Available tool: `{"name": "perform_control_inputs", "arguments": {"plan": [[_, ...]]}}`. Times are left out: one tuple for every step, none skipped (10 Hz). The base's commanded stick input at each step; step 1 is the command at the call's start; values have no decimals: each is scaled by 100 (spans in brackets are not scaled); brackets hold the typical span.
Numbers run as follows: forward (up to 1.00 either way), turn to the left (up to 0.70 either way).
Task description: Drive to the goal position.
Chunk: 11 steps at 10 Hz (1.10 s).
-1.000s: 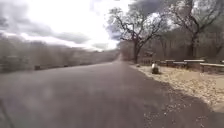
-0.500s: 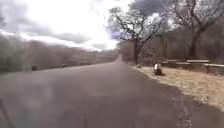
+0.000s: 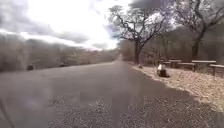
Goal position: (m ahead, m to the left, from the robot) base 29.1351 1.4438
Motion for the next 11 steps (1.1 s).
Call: {"name": "perform_control_inputs", "arguments": {"plan": [[70, 0], [70, 0], [70, 0], [70, 0], [70, 0], [70, 0], [70, 0], [70, 0], [70, 0], [70, 0], [70, 0]]}}
